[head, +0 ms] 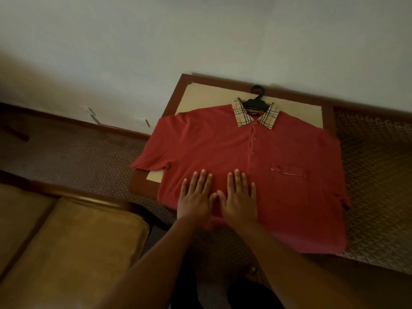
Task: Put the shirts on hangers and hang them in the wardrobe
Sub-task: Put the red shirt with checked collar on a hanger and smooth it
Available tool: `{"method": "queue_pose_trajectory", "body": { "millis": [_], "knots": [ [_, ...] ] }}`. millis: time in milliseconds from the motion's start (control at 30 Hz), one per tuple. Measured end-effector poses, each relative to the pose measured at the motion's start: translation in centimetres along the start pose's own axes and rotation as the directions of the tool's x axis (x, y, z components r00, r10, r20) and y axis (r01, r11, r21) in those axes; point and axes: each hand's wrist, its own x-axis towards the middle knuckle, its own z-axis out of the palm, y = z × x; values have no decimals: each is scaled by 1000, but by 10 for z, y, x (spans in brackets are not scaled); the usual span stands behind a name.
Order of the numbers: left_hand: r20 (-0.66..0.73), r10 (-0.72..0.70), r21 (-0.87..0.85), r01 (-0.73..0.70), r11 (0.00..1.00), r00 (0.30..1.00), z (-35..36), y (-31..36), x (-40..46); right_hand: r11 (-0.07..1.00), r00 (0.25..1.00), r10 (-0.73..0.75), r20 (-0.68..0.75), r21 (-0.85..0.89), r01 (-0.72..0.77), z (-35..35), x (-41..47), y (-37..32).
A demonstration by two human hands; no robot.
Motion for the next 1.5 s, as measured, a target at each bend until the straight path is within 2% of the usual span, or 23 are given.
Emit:
{"method": "queue_pose_trajectory", "body": {
  "millis": [133,233,300,367,400,433,467,500,533,567,600,667,767,833,867,900,933,1000,1033,1067,1233,1433,1500],
  "knots": [
    [-5,-26,-19,26,999,1000,-11,-76,-3,993,999,35,23,-111,-33,6,-1,0],
    [36,76,-26,-75,997,996,-22,-114,-8,989,998,60,26,-134,-56,4,0,-4],
    [-16,107,-123,-108,987,994,-30,-132,-8,993,996,85,8,-86,-84,3,3,-12],
    [-162,-87,-318,31,947,983,-40,-153,5,985,985,169,-48,40,-167,-2,12,-31],
    [-174,-259,-439,161,884,950,-45,-163,15,976,975,203,-87,102,-194,-5,20,-46],
    [-81,-434,-570,315,759,898,-50,-175,27,970,971,210,-115,146,-192,-8,28,-61],
    [132,-551,-709,467,529,824,-57,-187,40,972,973,189,-134,168,-166,-9,36,-78],
    [396,-547,-771,590,238,738,-63,-198,53,976,978,157,-139,175,-132,-10,46,-95],
    [601,-453,-751,660,-38,658,-69,-205,61,979,984,126,-125,174,-103,-11,55,-109],
    [693,-365,-704,693,-157,622,-74,-209,66,983,990,99,-97,166,-82,-10,64,-122],
    [714,-315,-689,706,-162,625,-78,-211,70,986,995,76,-68,153,-65,-9,73,-133],
    [634,-378,-754,649,-105,675,-82,-212,81,993,999,42,-12,113,-41,-4,86,-146],
    [325,-607,-885,460,76,726,-84,-224,94,999,998,32,60,7,-33,6,95,-153],
    [237,-640,-900,413,138,731,-84,-232,96,999,997,27,75,-26,-26,9,96,-153],
    [260,-628,-906,410,103,734,-81,-235,97,999,997,28,74,-31,-25,10,97,-153],
    [326,-598,-912,409,4,732,-78,-238,98,999,998,31,63,-26,-29,9,98,-154],
    [418,-539,-904,393,-167,731,-76,-240,100,999,998,36,50,-14,-36,9,98,-155],
    [577,-316,-769,370,-522,753,-79,-247,105,999,998,46,31,11,-47,7,101,-155],
    [606,-206,-692,382,-613,768,-79,-253,110,999,998,51,22,15,-52,6,104,-155],
    [620,-125,-647,414,-641,775,-79,-260,116,998,998,56,16,14,-56,5,109,-155],
    [653,47,-625,573,-530,756,-87,-279,164,996,996,89,-24,30,-88,-6,153,-159],
    [839,60,-513,822,-247,542,-71,-277,199,989,989,147,-28,38,-146,-21,213,-162],
    [789,45,-589,776,-226,613,-71,-272,203,990,990,140,-25,20,-139,-22,224,-163]
  ]
}}
